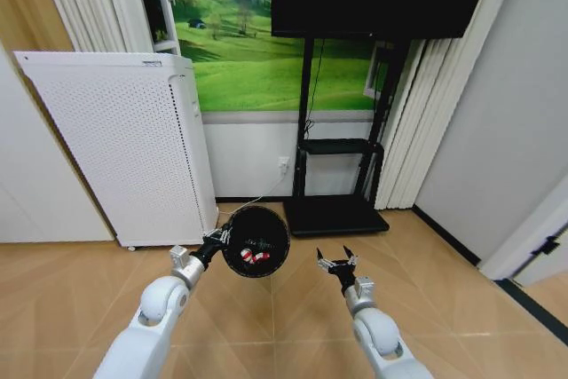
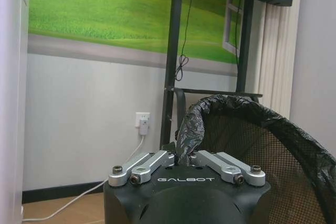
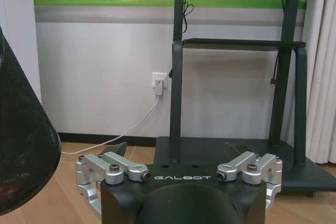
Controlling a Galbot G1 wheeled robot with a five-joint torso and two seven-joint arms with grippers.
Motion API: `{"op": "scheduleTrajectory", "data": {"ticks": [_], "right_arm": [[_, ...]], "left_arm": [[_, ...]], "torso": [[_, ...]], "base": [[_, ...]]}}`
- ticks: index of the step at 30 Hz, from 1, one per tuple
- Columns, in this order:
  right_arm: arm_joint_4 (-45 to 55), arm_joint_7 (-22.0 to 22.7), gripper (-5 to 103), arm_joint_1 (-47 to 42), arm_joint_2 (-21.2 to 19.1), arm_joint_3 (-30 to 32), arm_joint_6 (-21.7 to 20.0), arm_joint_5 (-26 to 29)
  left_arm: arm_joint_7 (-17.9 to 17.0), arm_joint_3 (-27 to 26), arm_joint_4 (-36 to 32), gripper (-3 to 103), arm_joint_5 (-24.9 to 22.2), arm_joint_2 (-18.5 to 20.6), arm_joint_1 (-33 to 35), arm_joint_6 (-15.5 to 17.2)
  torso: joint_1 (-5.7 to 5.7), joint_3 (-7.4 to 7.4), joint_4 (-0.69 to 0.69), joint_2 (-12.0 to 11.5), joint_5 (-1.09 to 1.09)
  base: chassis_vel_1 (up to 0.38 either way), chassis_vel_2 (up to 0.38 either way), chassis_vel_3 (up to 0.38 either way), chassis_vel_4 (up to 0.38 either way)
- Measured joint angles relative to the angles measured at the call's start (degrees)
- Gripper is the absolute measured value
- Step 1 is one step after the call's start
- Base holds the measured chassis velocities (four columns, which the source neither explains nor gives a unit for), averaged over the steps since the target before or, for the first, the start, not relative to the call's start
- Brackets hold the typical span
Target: Pick up the trash bin and place the garbage on the floor into it.
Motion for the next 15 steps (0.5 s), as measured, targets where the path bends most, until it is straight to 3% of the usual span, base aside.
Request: {"op": "scheduleTrajectory", "data": {"ticks": [1, 6, 15], "right_arm": [[0.0, 0.0, 100, 0.0, 0.0, 0.0, 0.3, -0.1], [-0.2, -0.1, 100, -0.3, 0.3, -0.1, 0.4, -0.4], [-1.8, -0.6, 100, 0.3, 0.7, -0.4, 0.0, -0.6]], "left_arm": [[0.0, 0.0, 0.0, 7, 0.1, -0.1, 0.1, 0.0], [-1.5, -0.3, -0.7, 7, 0.5, -1.1, 1.5, 0.0], [-5.3, -6.5, -3.2, 7, 2.6, -4.4, 7.2, -0.5]], "torso": [[-0.02, -0.01, 0.03, 0.0, -0.07], [-0.03, -0.02, 0.02, 0.0, -0.04], [0.01, 0.02, 0.03, 0.0, -0.03]], "base": [[0.244, -0.224, -0.251, 0.248], [0.172, -0.151, -0.175, 0.155], [-0.034, 0.028, 0.032, -0.031]]}}
